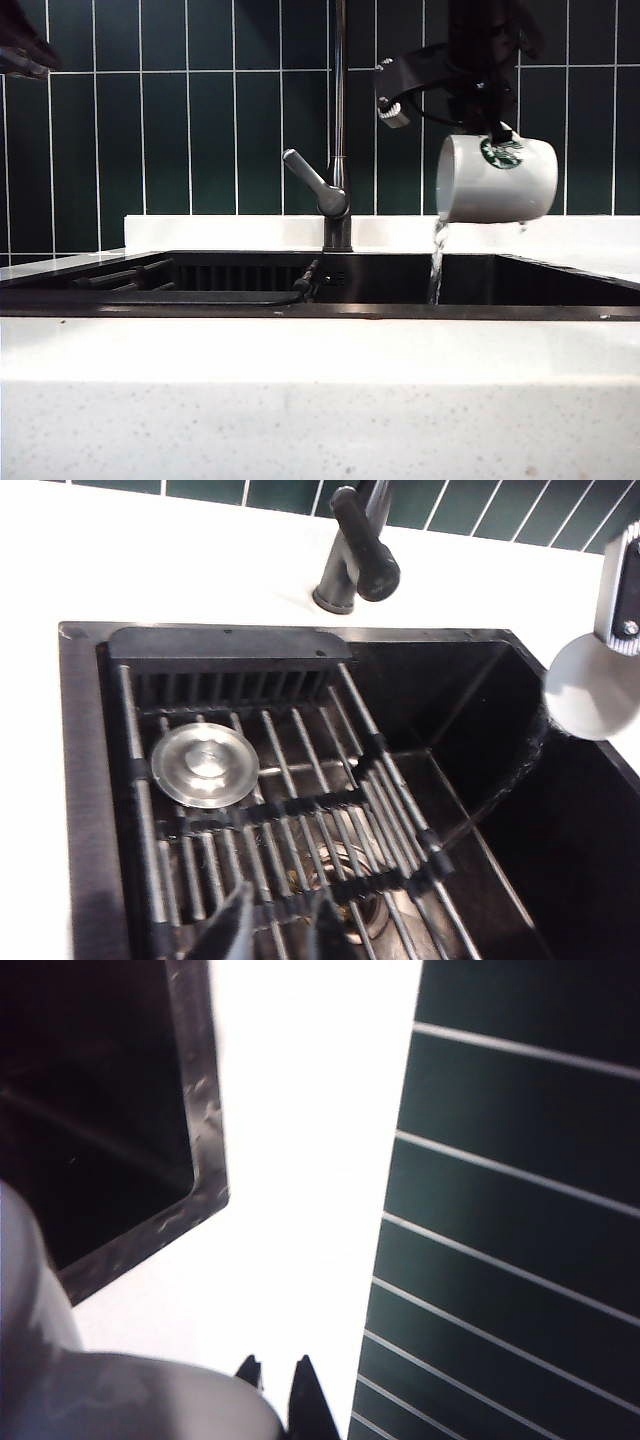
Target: Pick up the mug next to the sink, go to the faucet to get some water, pour the water into the sink, and finally put the mug back to its place.
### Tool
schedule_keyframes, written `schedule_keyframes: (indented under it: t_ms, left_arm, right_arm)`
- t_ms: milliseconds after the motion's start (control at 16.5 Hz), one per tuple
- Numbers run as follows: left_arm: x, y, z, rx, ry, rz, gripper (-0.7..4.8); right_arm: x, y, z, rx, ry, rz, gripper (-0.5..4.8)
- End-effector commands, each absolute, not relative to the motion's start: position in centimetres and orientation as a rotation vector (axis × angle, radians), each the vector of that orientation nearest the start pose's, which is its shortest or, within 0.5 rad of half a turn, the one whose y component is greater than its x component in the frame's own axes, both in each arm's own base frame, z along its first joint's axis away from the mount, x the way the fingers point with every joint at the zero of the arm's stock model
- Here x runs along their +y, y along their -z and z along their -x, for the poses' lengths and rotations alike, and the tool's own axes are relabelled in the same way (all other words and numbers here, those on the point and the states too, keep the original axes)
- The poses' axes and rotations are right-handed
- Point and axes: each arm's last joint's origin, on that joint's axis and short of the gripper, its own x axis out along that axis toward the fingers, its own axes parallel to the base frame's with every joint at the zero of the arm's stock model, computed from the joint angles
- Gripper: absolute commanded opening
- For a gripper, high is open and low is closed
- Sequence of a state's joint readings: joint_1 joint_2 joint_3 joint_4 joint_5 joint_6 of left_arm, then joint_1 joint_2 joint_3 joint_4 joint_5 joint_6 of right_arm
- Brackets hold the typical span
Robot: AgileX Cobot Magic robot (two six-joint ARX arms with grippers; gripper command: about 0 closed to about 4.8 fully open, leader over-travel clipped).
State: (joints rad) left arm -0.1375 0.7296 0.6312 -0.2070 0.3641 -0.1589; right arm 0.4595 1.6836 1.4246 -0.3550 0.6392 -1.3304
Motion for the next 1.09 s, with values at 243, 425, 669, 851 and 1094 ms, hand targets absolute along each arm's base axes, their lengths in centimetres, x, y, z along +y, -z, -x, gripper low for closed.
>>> schedule_keyframes:
  t_ms: [243, 425, 669, 851, 1094]
  left_arm:
    - [-3.7, -28.5, -15.8, 0.368, 0.500, 0.194, -0.06]
    - [-3.5, -28.9, -15.0, 0.355, 0.487, 0.189, -0.06]
    - [-3.2, -29.4, -13.5, 0.321, 0.472, 0.183, -0.06]
    - [-2.5, -29.7, -9.9, 0.300, 0.440, 0.179, -0.06]
    - [-1.7, -30.6, -6.4, 0.141, 0.386, 0.166, -0.06]
  right_arm:
    - [16.3, -32.2, -33.8, 0.528, -0.139, 1.621, -0.01]
    - [16.6, -32.2, -33.7, 0.523, -0.140, 1.640, -0.01]
    - [16.6, -32.3, -33.5, 0.533, -0.097, 1.513, -0.01]
    - [16.4, -31.9, -33.5, 0.534, -0.016, 1.022, -0.01]
    - [15.5, -31.4, -34.0, 0.551, -0.027, 0.560, -0.01]
